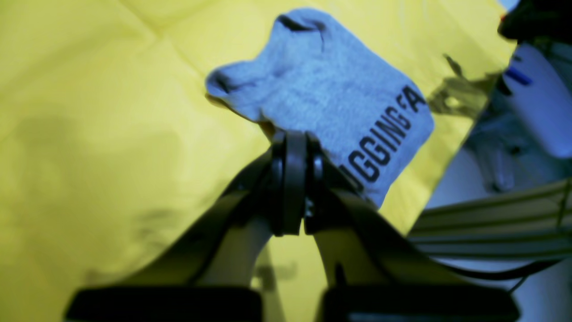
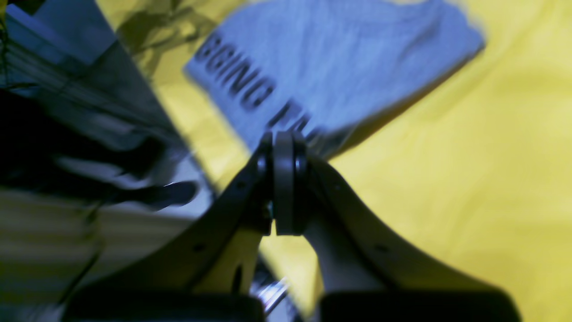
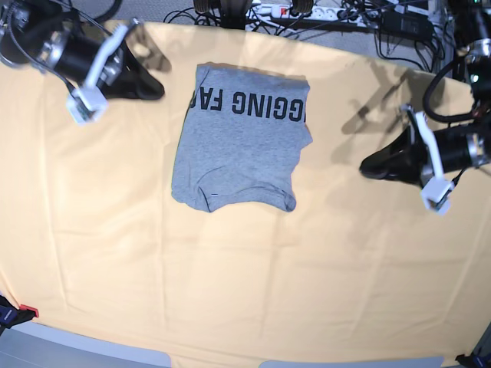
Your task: Layout the t-shirt on the table in an organized manner, then fold the t-shirt properly
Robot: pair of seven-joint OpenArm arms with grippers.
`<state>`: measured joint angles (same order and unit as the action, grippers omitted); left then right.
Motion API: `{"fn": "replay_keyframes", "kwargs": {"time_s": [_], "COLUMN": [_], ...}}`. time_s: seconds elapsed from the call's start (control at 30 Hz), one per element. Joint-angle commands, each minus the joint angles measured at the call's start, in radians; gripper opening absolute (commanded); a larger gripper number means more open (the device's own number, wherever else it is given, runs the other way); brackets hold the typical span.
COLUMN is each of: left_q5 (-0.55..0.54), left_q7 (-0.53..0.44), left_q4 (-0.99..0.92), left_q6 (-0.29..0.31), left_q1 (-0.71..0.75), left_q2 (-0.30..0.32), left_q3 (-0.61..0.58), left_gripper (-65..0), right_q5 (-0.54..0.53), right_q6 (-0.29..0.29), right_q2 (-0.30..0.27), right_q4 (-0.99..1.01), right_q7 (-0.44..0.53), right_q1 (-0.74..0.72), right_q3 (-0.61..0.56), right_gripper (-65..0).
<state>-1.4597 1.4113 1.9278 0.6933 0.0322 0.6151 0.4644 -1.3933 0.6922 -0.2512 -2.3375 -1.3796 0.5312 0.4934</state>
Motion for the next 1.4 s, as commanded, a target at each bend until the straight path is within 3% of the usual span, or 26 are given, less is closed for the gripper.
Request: {"fn": "replay_keyframes", "kwargs": {"time_s": [0.0,0.23,0.37,0.6,0.83,0.97,1.1,1.27,1.37], "left_q5": [-0.024,-0.024,-0.024,-0.024,-0.024,-0.024,-0.008,0.215,0.333], "left_q7": [-0.015,-0.015,-0.015,-0.015,-0.015,-0.015,-0.015,-0.015,-0.071], "left_q4": [0.055,0.342,0.428,0.428,0.428,0.387,0.252,0.019,-0.150], "left_q6": [0.005,0.005,0.005,-0.029,0.005,0.005,0.005,0.005,0.005], "left_q1": [0.027,0.355,0.567,0.888,1.179,1.269,1.256,1.131,1.026], "left_q2": [0.018,0.019,0.018,-0.026,-0.092,-0.098,-0.097,-0.097,-0.097], "left_q3": [0.037,0.185,0.276,0.407,0.409,0.335,0.181,-0.066,-0.204], "left_gripper": [-65.0,-65.0,-65.0,-65.0,-65.0,-65.0,-65.0,-65.0,-65.0], "right_q5": [-0.075,-0.090,-0.090,-0.090,-0.090,-0.090,-0.079,0.186,0.347], "right_q6": [0.006,0.006,0.006,0.006,0.006,0.006,0.006,0.006,0.006], "right_q2": [-0.006,0.077,0.117,0.124,0.123,0.117,0.099,0.098,0.095], "right_q4": [-0.019,-0.019,-0.019,-0.019,-0.019,0.146,0.314,0.521,0.660], "right_q7": [-0.003,-0.017,-0.017,-0.017,-0.017,-0.017,-0.017,-0.006,0.096], "right_q1": [0.027,0.211,0.330,0.555,0.752,0.752,0.713,0.624,0.550], "right_q3": [0.040,0.340,0.449,0.495,0.465,0.367,0.233,0.060,-0.031], "right_gripper": [-65.0,-65.0,-65.0,-65.0,-65.0,-65.0,-65.0,-65.0,-65.0]}}
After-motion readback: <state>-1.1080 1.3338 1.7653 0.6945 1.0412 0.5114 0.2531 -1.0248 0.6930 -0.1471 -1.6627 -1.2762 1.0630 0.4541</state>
